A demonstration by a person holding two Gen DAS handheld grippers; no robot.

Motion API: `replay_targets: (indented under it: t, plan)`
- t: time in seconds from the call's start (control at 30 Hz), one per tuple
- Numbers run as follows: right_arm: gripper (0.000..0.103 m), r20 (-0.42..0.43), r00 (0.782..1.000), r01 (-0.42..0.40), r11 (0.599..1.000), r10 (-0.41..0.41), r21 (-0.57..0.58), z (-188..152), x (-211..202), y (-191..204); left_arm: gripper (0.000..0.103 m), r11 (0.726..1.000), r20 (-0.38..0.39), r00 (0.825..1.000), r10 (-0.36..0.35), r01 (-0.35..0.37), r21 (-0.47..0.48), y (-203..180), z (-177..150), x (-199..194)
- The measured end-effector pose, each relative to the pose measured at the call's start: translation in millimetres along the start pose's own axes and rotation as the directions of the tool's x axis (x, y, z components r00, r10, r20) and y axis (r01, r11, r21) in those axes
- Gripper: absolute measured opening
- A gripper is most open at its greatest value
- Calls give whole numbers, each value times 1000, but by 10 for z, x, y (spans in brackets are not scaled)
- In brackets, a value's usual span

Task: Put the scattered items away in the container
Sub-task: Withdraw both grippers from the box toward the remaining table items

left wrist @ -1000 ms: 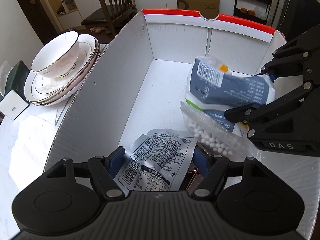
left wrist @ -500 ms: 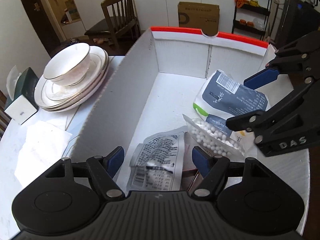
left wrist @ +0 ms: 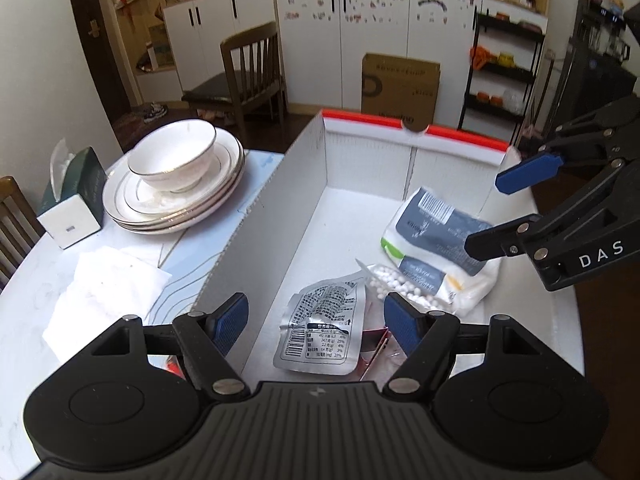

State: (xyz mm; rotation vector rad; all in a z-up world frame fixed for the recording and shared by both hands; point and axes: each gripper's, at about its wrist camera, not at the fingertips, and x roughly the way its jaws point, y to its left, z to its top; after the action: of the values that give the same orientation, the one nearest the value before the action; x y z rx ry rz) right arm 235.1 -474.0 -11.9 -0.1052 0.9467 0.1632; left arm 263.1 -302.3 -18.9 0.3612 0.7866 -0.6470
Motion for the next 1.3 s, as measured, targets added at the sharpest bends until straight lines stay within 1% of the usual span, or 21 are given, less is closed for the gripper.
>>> replay_targets:
  t: [0.2,0.3,0.47,0.67,0.73,0.83,1.0,1.1,1.2,1.27,1.3]
  plan:
    - [70,41,999,-8,1000,7,12,-55,-231,124,74,1000,71,997,-11,12,-23,21,-67,-318]
    - [71,60,998,-13,1000,12,17,-89,-343,212,74,999,103,994,-25,30,-39,32,-118,-486]
    - [74,90,996,-26,1000,24,16,-185,-522,392,74,999,140,990,-25,31,-37,10,-237,-748]
    - [78,111,993,-37,999,36,14,-277,-723,651,74,998,178,984,-24,33,-50,26,-460,-1052]
    - [81,117,992,-41,999,39,11,-303,-782,745,74,998,191,981,-14,24,-53,39,-544,-1152]
    - [81,125,991,-51,999,50,6,-331,-853,892,74,998,215,977,-3,15,-56,62,-674,-1313]
    - [82,135,988,-70,998,71,-7,-378,-948,1138,74,996,231,973,4,16,-87,153,-913,-1546]
    - [85,141,987,-80,997,81,-12,-414,-989,1276,78,994,238,971,20,7,-112,212,-1061,-1665]
    - [86,146,985,-93,995,95,-16,-452,-1014,1415,78,991,243,970,30,3,-137,286,-1209,-1773]
    - [87,150,983,-105,994,106,-17,-485,-1032,1504,81,988,241,970,41,-4,-153,327,-1307,-1836]
    - [88,151,982,-110,994,111,-17,-501,-1033,1549,84,987,240,970,49,-10,-161,346,-1358,-1863]
